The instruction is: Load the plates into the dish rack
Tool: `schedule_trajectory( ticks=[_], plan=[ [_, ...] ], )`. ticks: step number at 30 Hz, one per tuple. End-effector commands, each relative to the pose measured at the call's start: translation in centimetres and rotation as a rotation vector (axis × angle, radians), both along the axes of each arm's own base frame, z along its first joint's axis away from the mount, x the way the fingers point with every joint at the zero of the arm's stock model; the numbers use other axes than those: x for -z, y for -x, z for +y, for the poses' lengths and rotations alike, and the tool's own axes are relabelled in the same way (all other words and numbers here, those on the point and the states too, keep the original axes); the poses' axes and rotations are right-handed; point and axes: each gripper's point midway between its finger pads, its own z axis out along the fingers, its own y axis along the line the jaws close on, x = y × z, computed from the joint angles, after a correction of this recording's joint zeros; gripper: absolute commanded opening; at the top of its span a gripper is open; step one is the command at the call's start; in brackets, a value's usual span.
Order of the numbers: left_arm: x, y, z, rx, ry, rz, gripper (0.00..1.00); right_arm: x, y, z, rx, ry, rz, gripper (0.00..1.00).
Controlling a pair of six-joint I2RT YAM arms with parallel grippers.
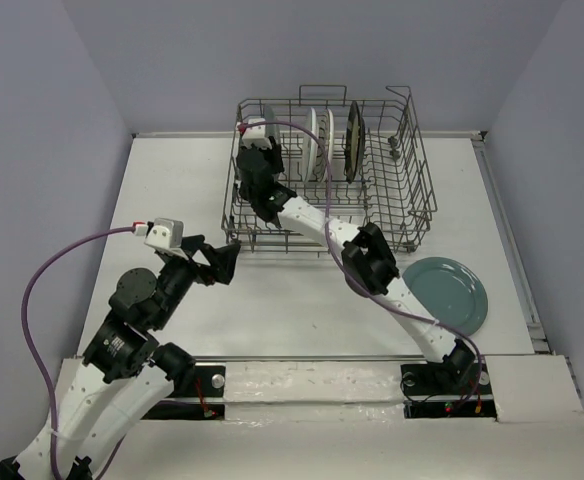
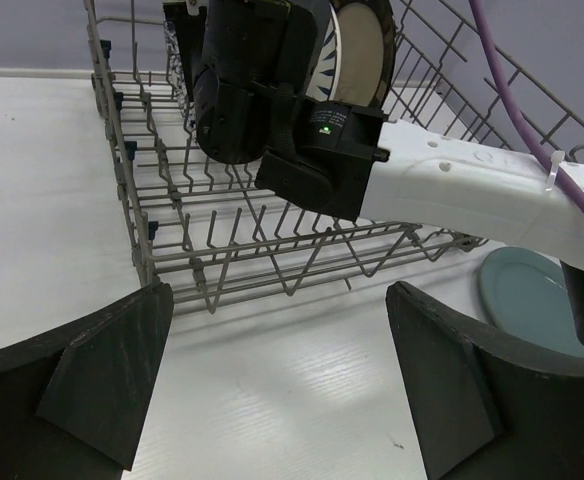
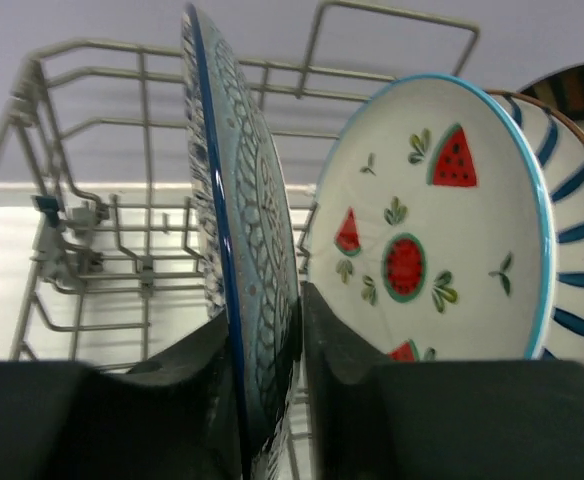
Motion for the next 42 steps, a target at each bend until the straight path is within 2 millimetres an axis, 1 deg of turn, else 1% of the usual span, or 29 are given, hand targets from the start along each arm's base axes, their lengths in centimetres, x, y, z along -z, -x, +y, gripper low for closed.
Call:
schedule_trajectory(
  ticks=[1, 4, 5, 6, 8, 9, 14, 15, 16, 19, 20, 21, 22, 23, 24, 25, 26, 27, 28, 29, 30, 32, 33, 34, 35, 36, 37, 38, 42],
  plan=[
    [-0.6, -0.7, 0.1, -0.021, 0.006, -0.026, 0.99, -6.4, 1.1, 0.6, -0.021, -0.2, -0.159, 0.36],
    [-0.5, -0.9, 0.2, -0.031, 0.006, -0.017, 0.99, -8.0, 1.6, 0.2, -0.033, -0.233, -0.168, 0.5],
    [-0.5, -0.9, 0.3, -0.037, 0.006, -0.019, 0.99, -7.3, 1.6, 0.3, -0.037, -0.231, -0.159, 0.52],
    [-0.5, -1.1, 0.5, -0.047, 0.003, -0.017, 0.99, -8.7, 1.9, 0.1, -0.044, -0.264, -0.173, 0.54],
    [-0.4, -1.2, 0.9, -0.073, 0.001, -0.013, 0.99, -8.6, 2.2, 0.1, -0.068, -0.272, -0.161, 0.57],
    [-0.5, -1.5, 1.5, -0.109, 0.0, -0.013, 0.99, -10.5, 2.8, -0.2, -0.084, -0.323, -0.179, 0.58],
    [-1.1, -1.4, 3.6, -0.209, 0.014, -0.03, 0.99, -13.9, 4.5, -0.6, -0.172, -0.392, -0.17, 0.66],
    [-1.2, -1.3, 3.9, -0.221, 0.017, -0.034, 0.99, -13.3, 4.7, -0.4, -0.197, -0.398, -0.148, 0.69],
    [-1.2, -1.4, 4.1, -0.235, 0.015, -0.033, 0.99, -15.2, 5.4, -1.0, -0.21, -0.431, -0.164, 0.69],
    [-0.6, -1.9, 3.4, -0.215, -0.003, 0.0, 0.99, -15.1, 6.5, -1.5, -0.245, -0.436, -0.14, 0.7],
    [0.2, -2.4, 2.6, -0.198, -0.025, 0.037, 0.99, -17.2, 7.5, -2.2, -0.272, -0.465, -0.16, 0.7],
    [0.5, -2.6, 2.0, -0.181, -0.018, 0.06, 0.99, -17.5, 7.5, -3.0, -0.28, -0.472, -0.159, 0.7],
    [0.9, -2.6, 0.8, -0.125, -0.019, 0.086, 0.99, -15.9, 7.6, -3.7, -0.289, -0.47, -0.127, 0.7],
    [1.4, -3.0, -0.2, -0.095, -0.015, 0.119, 0.99, -18.6, 9.2, -4.9, -0.325, -0.511, -0.153, 0.68],
    [1.6, -3.0, -1.1, -0.057, -0.001, 0.136, 0.99, -18.9, 9.8, -5.4, -0.369, -0.519, -0.144, 0.66],
    [1.7, -2.4, -2.8, 0.027, 0.043, 0.161, 0.99, -19.0, 10.2, -6.7, -0.379, -0.54, -0.136, 0.62],
    [1.6, -2.3, -3.6, 0.061, 0.073, 0.168, 0.99, -16.1, 10.9, -7.5, -0.391, -0.518, -0.076, 0.59],
    [1.7, -2.1, -4.8, 0.12, 0.104, 0.169, 0.99, -19.1, 13.1, -9.2, -0.459, -0.561, -0.111, 0.55],
    [1.6, -1.3, -6.2, 0.202, 0.146, 0.189, 0.99, -18.9, 14.0, -10.3, -0.473, -0.586, -0.102, 0.44],
    [1.7, -0.9, -7.0, 0.245, 0.167, 0.194, 0.99, -18.6, 14.4, -12.3, -0.464, -0.589, -0.101, 0.41],
    [1.7, -0.9, -8.0, 0.29, 0.192, 0.186, 0.99, -17.8, 16.4, -14.4, -0.471, -0.58, -0.085, 0.36],
    [1.9, 0.4, -10.1, 0.404, 0.242, 0.221, 0.99, -16.7, 17.8, -16.9, -0.452, -0.585, -0.065, 0.29],
    [2.2, 0.4, -11.1, 0.435, 0.254, 0.229, 0.99, -14.8, 18.2, -18.2, -0.443, -0.571, -0.028, 0.27],
    [2.5, 0.7, -12.0, 0.462, 0.26, 0.242, 0.99, -15.8, 19.7, -19.9, -0.447, -0.588, -0.05, 0.27],
    [1.9, 2.1, -13.9, 0.525, 0.276, 0.236, 0.99, -15.8, 20.4, -20.6, -0.449, -0.599, -0.052, 0.27],
    [3.0, 2.4, -15.5, 0.544, 0.259, 0.272, 0.99, -14.6, 20.7, -21.5, -0.443, -0.588, -0.023, 0.27],
    [3.3, 2.3, -16.5, 0.523, 0.252, 0.277, 0.99, -15.5, 21.8, -22.5, -0.45, -0.604, -0.046, 0.27],
    [4.0, 4.1, -19.4, 0.589, 0.22, 0.308, 0.99, -15.6, 22.1, -23.0, -0.451, -0.607, -0.044, 0.26],
    [6.1, 5.6, -24.8, 0.589, 0.167, 0.359, 0.94, -16.1, 24.2, -24.5, -0.458, -0.602, -0.017, 0.26]
  ],
)
